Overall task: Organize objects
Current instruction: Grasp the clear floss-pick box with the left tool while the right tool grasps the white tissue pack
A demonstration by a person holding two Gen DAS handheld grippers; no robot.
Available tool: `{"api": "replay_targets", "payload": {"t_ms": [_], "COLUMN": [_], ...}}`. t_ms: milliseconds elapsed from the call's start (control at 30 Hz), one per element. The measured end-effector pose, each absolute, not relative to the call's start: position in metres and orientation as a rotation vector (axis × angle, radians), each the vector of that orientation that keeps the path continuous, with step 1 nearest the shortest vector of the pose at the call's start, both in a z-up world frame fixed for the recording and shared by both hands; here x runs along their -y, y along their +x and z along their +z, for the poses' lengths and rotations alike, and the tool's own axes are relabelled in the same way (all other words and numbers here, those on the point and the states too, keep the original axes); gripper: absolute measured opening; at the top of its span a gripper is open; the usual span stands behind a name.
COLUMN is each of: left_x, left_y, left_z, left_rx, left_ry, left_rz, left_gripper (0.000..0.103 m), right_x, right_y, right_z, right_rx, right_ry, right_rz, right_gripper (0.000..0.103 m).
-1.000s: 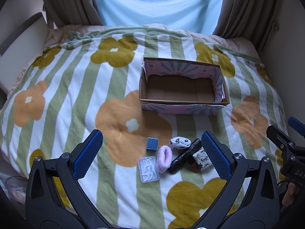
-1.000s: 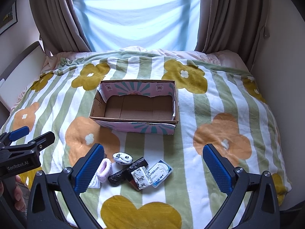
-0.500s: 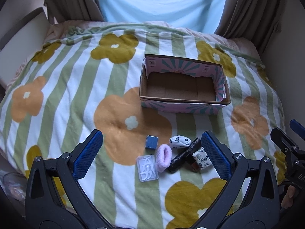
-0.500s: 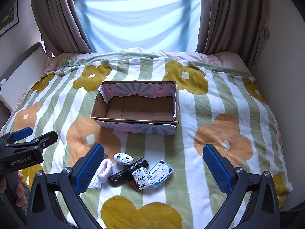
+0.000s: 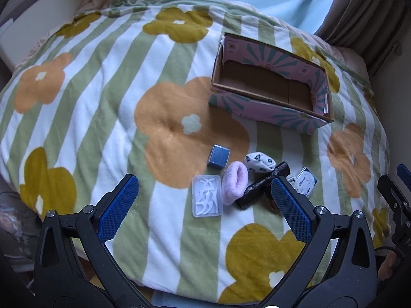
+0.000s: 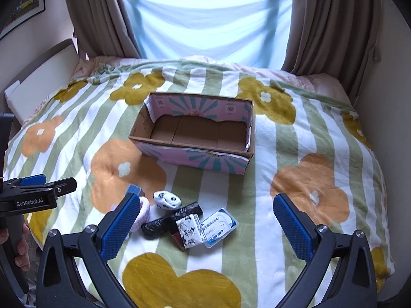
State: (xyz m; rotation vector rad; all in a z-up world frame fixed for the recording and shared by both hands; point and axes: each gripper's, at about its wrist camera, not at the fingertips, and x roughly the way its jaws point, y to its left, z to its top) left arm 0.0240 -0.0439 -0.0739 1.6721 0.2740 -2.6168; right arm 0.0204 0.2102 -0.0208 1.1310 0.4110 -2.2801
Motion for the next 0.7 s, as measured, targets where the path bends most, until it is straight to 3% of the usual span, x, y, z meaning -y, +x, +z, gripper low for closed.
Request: {"api": "replay_targets", "payload": {"t_ms": [333, 467, 700], "left_x": [0.033, 0.022, 0.013], "left_y": [0.033, 0.035, 0.03], "left_z": [-0.163, -0.197, -0.244], "left_rx": [-0.31, -0.28, -0.31], "left_ry": [1.769, 1.792, 1.83], "left_rz": [-2.507, -2.488, -2.457], "left_gripper": [0.1, 0.099, 0.09], "right_x": [-0.2, -0.195, -0.188], "right_y": [0.026, 0.03, 0.026], "right_z": [-0.104, -0.137, -0.182], "right_rx": [-0.571, -0.634, -0.663], "right_ry": [1.155, 1.163, 1.18], "right_rz": [-2.149, -2.111, -2.059], "right_gripper": [0.102, 0.098, 0.08]}}
